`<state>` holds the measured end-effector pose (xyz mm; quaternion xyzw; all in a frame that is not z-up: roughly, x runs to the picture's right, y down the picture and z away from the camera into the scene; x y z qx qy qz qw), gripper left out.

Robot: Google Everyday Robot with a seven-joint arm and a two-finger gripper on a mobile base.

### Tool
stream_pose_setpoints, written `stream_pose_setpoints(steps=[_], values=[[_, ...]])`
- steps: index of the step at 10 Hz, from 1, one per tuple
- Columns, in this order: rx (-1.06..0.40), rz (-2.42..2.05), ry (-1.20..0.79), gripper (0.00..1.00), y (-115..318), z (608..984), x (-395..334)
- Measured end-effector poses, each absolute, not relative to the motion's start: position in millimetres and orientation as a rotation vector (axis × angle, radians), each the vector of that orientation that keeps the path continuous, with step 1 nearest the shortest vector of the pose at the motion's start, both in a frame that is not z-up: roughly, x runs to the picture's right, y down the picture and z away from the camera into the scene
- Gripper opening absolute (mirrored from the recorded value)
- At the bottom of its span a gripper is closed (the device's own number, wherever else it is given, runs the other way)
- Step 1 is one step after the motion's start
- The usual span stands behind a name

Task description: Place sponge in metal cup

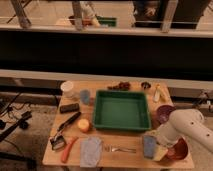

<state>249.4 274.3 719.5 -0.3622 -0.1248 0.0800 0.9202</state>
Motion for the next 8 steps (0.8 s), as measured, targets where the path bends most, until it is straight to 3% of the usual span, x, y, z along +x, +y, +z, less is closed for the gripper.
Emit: stream_pose_setpoints(steps=[4, 8], values=[[-0.748, 0.145, -0.285, 0.26, 227.1, 687.5, 247.5], [-0.747, 0.15, -0.284, 0.26, 196.9, 708.0, 264.5]])
